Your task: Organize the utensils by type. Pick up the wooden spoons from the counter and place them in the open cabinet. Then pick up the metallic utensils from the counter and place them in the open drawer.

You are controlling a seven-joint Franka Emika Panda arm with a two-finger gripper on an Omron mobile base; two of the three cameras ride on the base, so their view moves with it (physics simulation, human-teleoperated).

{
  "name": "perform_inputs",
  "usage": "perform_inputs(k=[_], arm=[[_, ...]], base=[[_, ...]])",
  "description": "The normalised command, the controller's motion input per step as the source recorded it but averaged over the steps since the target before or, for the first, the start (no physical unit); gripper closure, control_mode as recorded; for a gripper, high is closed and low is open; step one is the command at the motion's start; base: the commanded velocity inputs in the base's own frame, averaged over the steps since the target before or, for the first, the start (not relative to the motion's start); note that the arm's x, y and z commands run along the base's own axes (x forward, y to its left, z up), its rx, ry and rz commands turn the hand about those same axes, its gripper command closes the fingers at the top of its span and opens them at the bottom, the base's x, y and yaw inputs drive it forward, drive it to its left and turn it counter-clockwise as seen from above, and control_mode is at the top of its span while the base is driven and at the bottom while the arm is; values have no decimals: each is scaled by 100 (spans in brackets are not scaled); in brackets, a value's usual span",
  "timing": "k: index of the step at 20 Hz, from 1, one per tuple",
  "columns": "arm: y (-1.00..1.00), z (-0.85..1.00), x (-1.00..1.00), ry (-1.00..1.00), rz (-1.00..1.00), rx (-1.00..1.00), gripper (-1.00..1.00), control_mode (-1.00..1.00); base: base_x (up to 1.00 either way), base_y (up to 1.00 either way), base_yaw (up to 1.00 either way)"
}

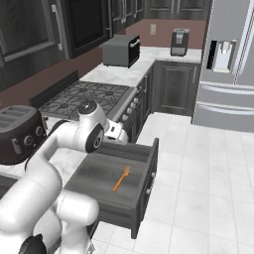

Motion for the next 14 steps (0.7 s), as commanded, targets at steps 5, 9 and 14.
perform_inputs(k=[5, 9, 14], arm=[[2, 38, -52, -1, 0, 0, -100, -100], [0, 33, -45, 3, 0, 0, -100, -100], [0, 21, -43, 0, 0, 0, -100, -100]], base=[[0, 0, 0], [0, 0, 0], [0, 0, 0]])
